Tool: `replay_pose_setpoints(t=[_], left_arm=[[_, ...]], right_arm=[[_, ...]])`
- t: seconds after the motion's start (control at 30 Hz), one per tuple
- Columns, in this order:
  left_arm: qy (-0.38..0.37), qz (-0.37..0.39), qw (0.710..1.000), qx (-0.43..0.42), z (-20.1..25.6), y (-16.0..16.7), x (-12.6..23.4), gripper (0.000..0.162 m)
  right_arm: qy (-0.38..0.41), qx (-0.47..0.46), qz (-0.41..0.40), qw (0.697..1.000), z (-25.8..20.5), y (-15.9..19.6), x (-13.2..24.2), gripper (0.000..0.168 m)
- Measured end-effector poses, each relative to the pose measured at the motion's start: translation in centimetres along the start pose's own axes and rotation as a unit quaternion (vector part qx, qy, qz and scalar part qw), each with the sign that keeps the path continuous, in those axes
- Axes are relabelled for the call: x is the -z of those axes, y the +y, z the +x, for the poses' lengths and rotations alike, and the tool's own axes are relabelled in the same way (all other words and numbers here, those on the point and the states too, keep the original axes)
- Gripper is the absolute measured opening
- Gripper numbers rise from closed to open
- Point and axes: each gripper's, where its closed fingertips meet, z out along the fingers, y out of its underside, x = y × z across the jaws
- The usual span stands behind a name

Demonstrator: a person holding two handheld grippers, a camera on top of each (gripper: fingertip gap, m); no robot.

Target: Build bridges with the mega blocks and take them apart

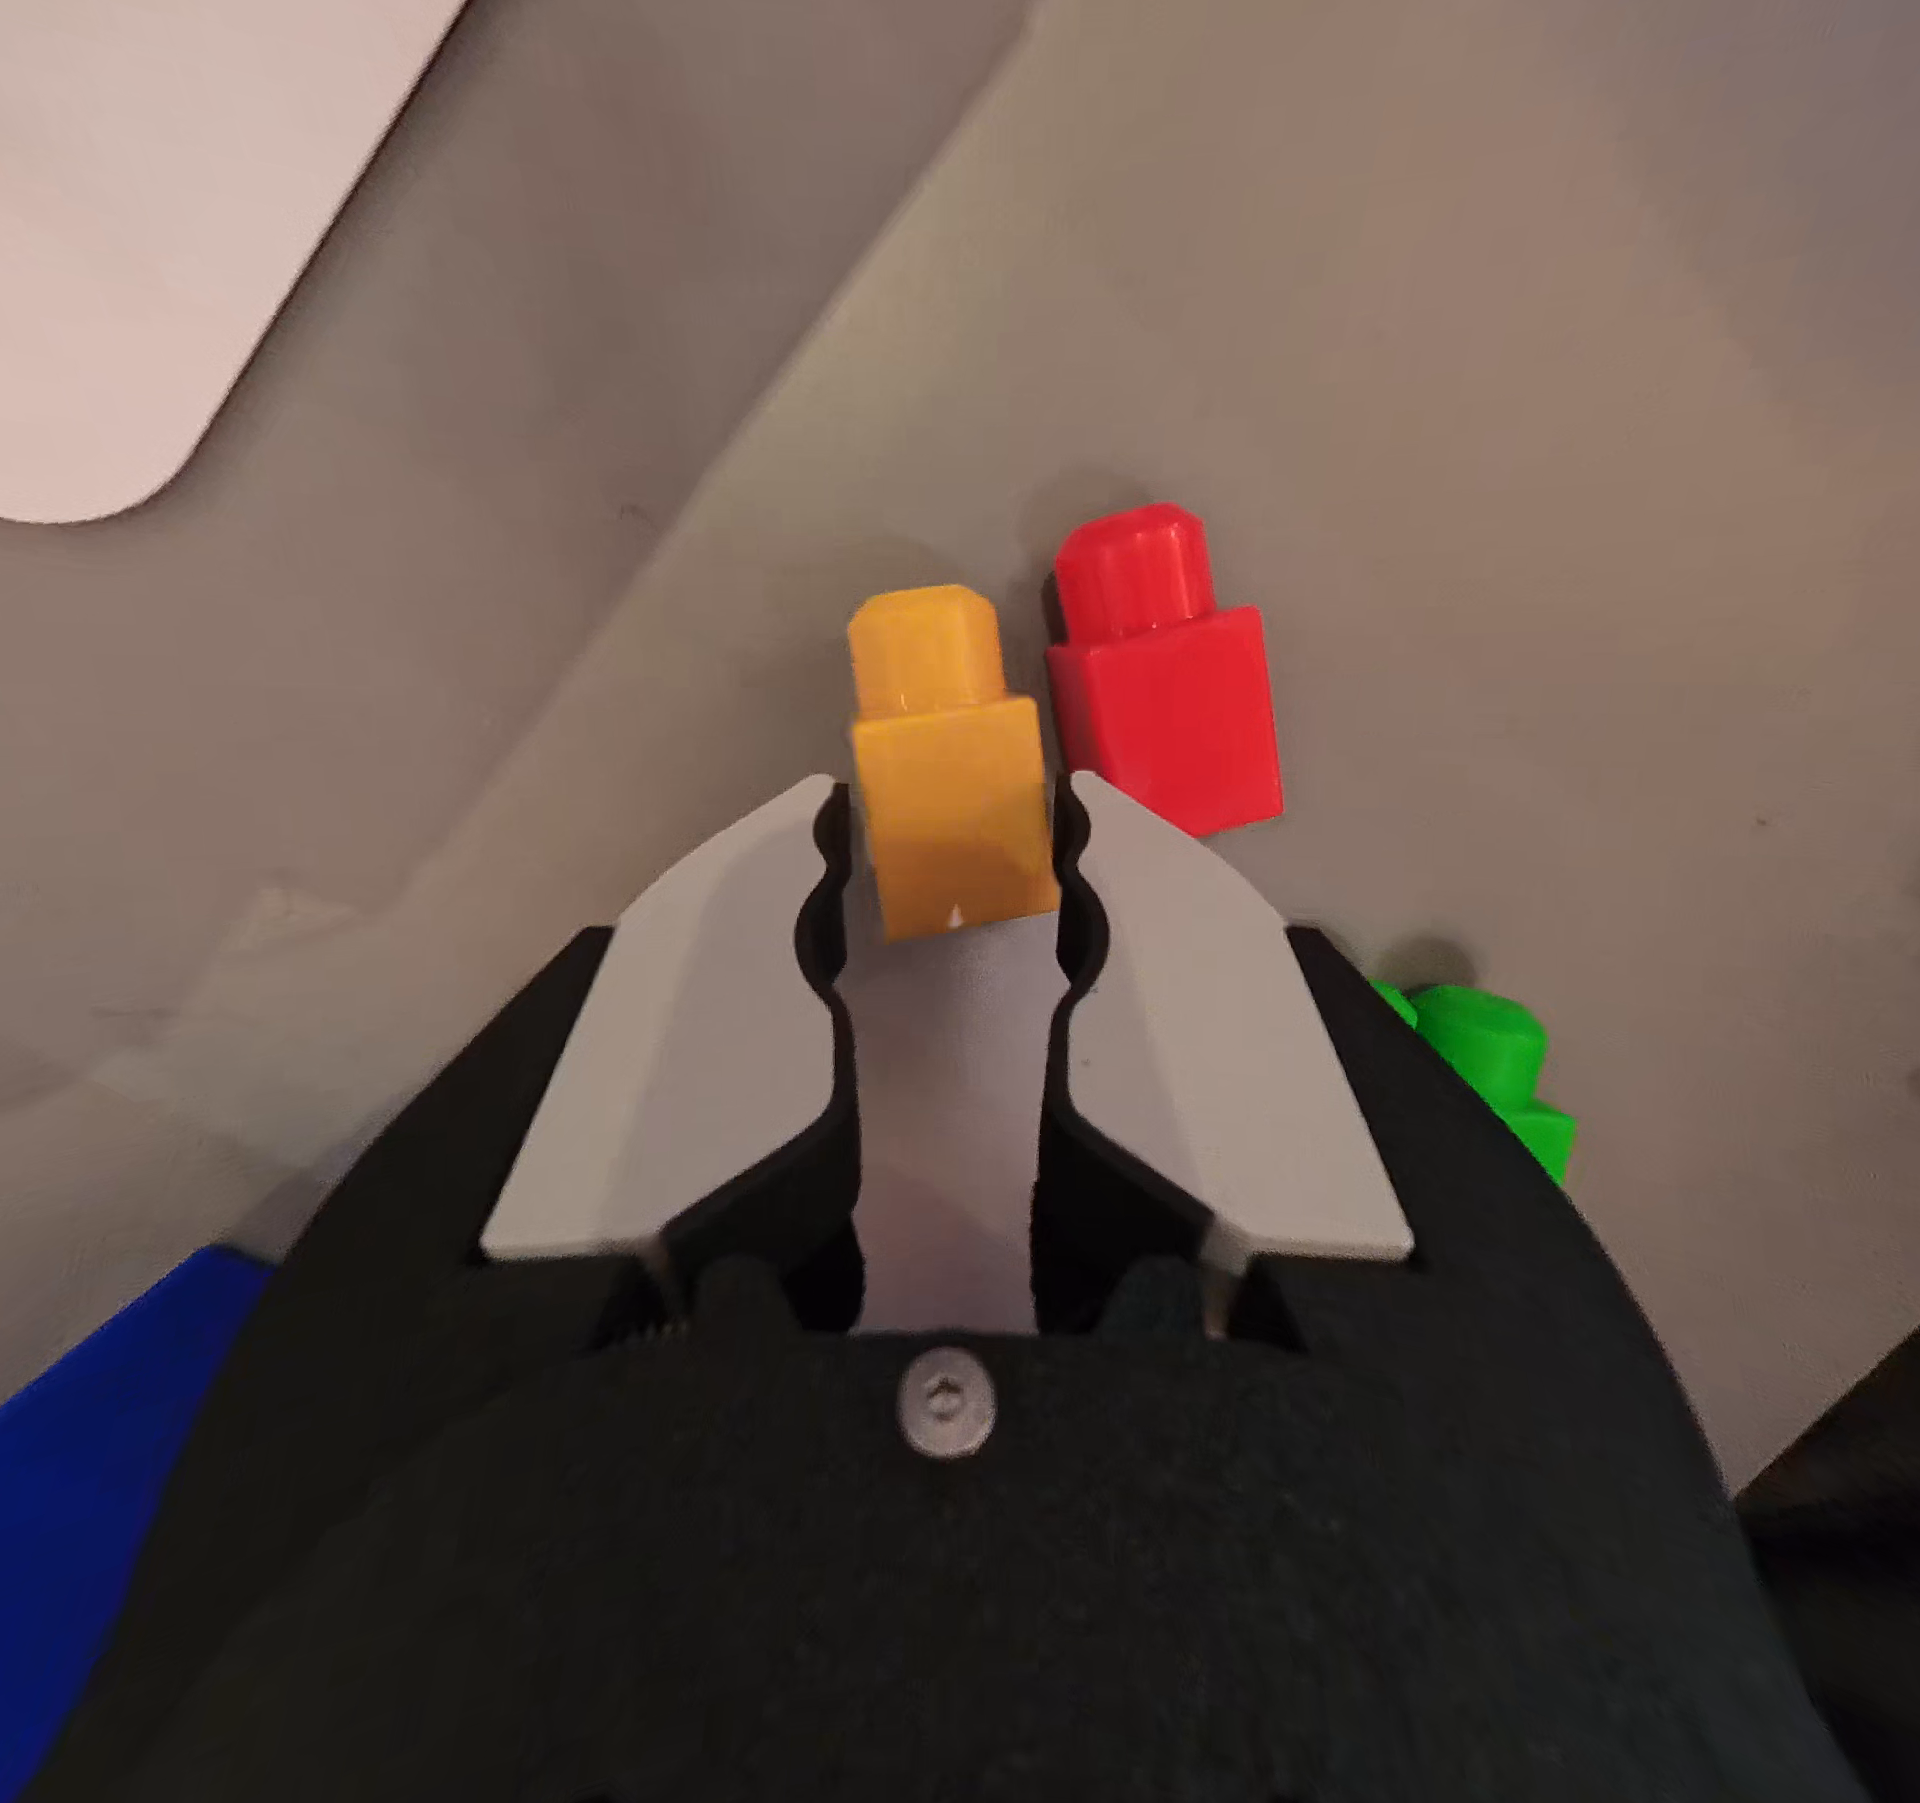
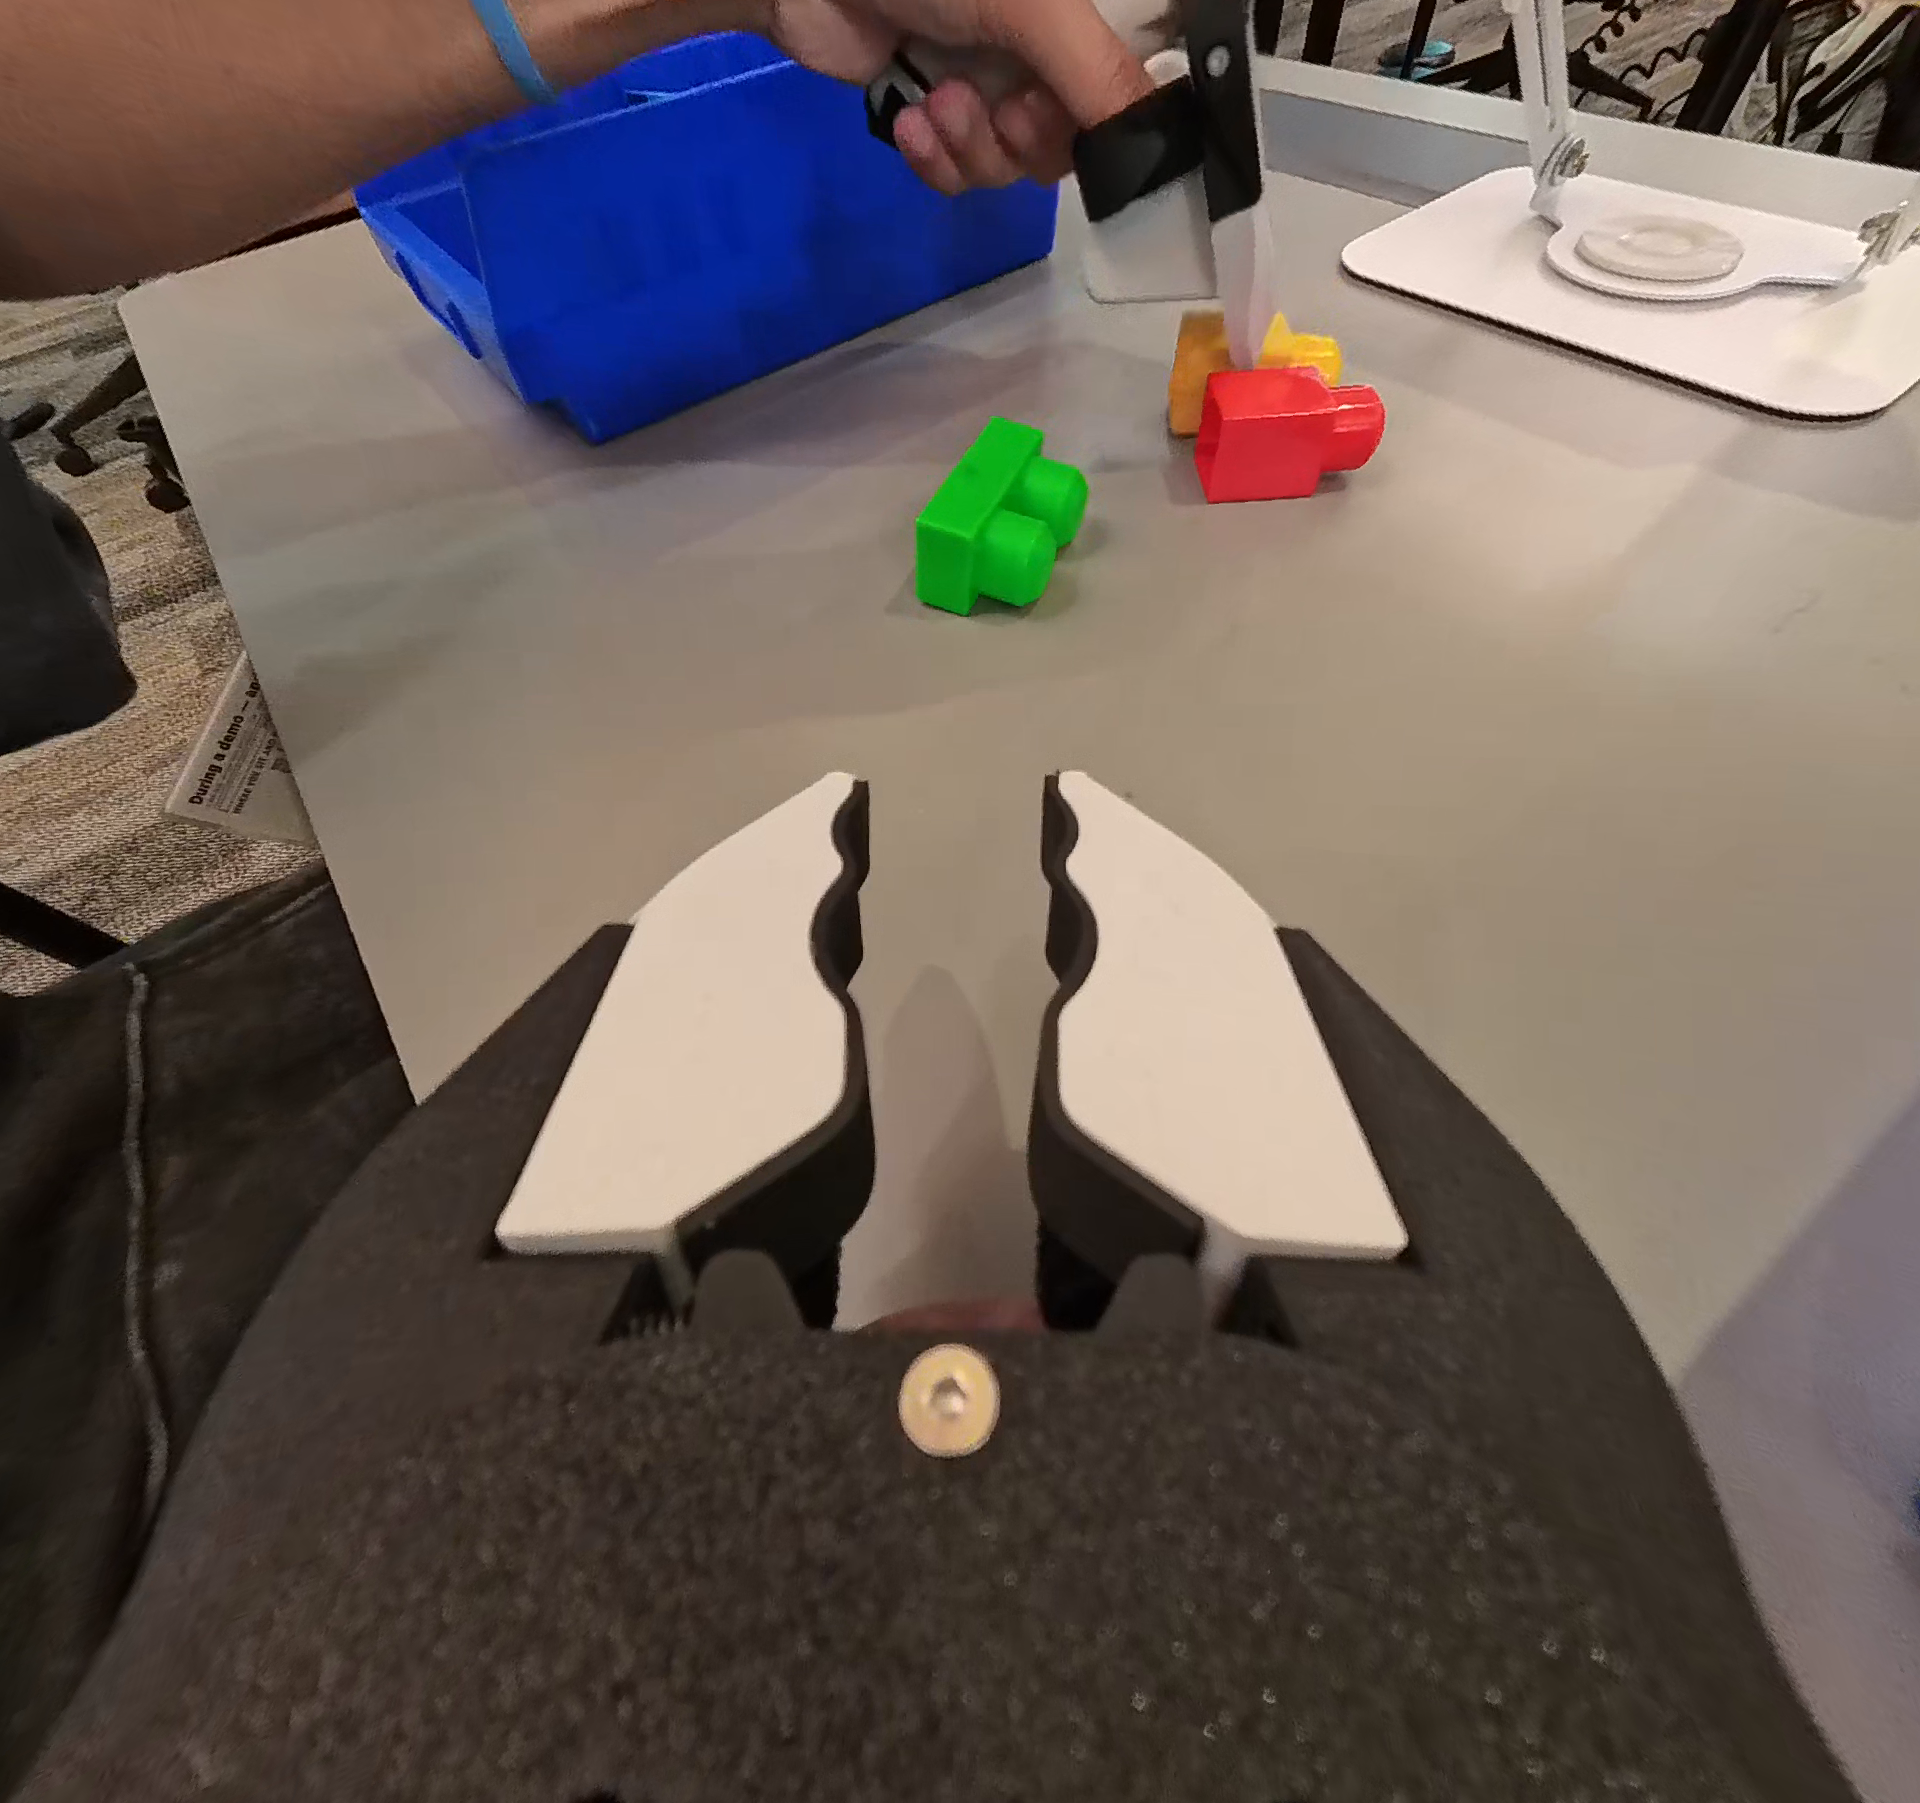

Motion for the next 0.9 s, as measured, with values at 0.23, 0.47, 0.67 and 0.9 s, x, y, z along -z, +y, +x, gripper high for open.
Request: replay_pose_setpoints(t=[0.23,0.47,0.67,0.9], left_arm=[[-0.008,0.081,0.997,0.020,2.1,0.1,4.8,0.070],[-0.099,0.036,0.994,0.020,2.7,2.5,1.8,0.122],[-0.097,0.012,0.992,0.074,1.9,0.6,0.1,0.133],[-0.066,-0.022,0.994,0.087,3.0,-0.1,-1.6,0.130]], right_arm=[[-0.001,0.015,-0.010,1.000,-0.4,0.2,-0.2,0.031],[-0.005,0.031,-0.018,0.999,-0.9,0.4,-0.5,0.031],[-0.014,0.024,-0.014,1.000,-0.9,0.1,-0.5,0.031],[-0.017,0.025,-0.011,0.999,-0.9,0.0,-0.4,0.031]])
